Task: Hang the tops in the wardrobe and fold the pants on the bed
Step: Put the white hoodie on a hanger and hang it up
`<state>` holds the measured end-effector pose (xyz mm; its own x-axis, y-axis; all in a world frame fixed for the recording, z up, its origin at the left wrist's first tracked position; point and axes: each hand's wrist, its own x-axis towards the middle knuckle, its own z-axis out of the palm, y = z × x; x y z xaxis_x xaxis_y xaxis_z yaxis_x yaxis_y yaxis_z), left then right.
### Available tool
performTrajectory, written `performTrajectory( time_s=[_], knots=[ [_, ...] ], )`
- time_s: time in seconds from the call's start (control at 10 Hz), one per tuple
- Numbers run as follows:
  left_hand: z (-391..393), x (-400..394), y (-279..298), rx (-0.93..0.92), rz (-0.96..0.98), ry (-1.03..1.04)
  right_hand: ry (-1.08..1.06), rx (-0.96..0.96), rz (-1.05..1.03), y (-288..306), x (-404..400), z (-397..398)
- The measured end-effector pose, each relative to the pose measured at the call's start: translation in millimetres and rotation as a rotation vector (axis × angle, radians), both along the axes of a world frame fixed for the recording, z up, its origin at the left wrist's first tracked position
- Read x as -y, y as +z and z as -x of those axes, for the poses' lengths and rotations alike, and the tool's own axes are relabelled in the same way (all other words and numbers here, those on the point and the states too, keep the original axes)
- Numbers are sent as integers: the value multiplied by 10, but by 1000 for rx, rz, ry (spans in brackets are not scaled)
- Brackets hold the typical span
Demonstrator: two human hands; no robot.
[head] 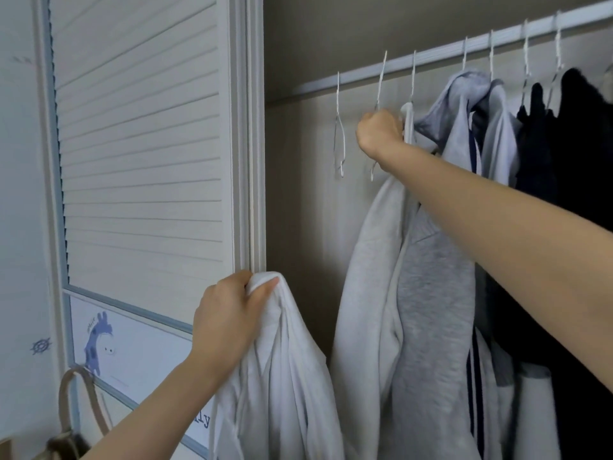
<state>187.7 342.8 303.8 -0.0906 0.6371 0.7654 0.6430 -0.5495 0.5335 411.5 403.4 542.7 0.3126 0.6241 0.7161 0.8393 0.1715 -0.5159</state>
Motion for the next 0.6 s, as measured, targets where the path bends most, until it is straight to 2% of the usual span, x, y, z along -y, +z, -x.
performTrajectory(
  time_s=[0.1,0.2,0.3,0.4,0.5,0.6],
  knots=[
    [-36,98,-40,98,8,-41,45,-20,106,-233,198,-46],
    [-42,131,-71,189,76,-113,160,-156,117,-594,641,10],
    [-67,89,-207,212,227,-205,187,-218,138,-866,969,32],
    [-106,27,-364,212,355,-216,329,-356,297,-1194,1433,80],
    [-168,2,-502,211,418,-189,502,-550,368,-1453,1932,101],
    [-243,5,-577,99,438,-93,609,-670,416,-1711,2327,-48]
  ],
)
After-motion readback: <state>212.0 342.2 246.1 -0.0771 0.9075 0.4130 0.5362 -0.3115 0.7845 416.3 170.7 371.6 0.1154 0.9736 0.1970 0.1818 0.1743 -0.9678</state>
